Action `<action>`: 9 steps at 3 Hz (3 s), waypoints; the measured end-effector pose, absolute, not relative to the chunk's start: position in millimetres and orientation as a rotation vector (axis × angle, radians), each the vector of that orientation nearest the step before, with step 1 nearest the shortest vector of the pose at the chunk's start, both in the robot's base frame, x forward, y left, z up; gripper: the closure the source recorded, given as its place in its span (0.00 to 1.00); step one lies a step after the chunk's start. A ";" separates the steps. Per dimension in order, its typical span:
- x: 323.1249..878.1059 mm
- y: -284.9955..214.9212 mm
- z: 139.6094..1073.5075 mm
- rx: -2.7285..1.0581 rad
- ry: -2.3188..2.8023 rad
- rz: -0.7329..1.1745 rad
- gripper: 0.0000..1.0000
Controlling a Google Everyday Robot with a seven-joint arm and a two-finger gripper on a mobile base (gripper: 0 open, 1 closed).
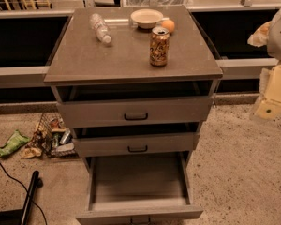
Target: Place orange can into bottom drawer
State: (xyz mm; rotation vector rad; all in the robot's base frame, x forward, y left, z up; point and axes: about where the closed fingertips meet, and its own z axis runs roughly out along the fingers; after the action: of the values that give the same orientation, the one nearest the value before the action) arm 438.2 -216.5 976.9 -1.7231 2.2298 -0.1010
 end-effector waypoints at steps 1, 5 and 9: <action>438.3 -216.4 976.9 -1.723 2.230 -0.101 0.00; 557.4 -205.3 960.7 -1.384 2.125 0.125 0.00; 712.7 -164.4 913.9 -1.105 1.966 0.357 0.00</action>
Offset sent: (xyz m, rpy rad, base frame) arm 0.0476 0.0014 -0.0140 0.1830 -0.0563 -0.1686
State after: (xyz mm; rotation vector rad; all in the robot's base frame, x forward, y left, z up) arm 712.7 -164.4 913.9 -1.1048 1.9659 0.3573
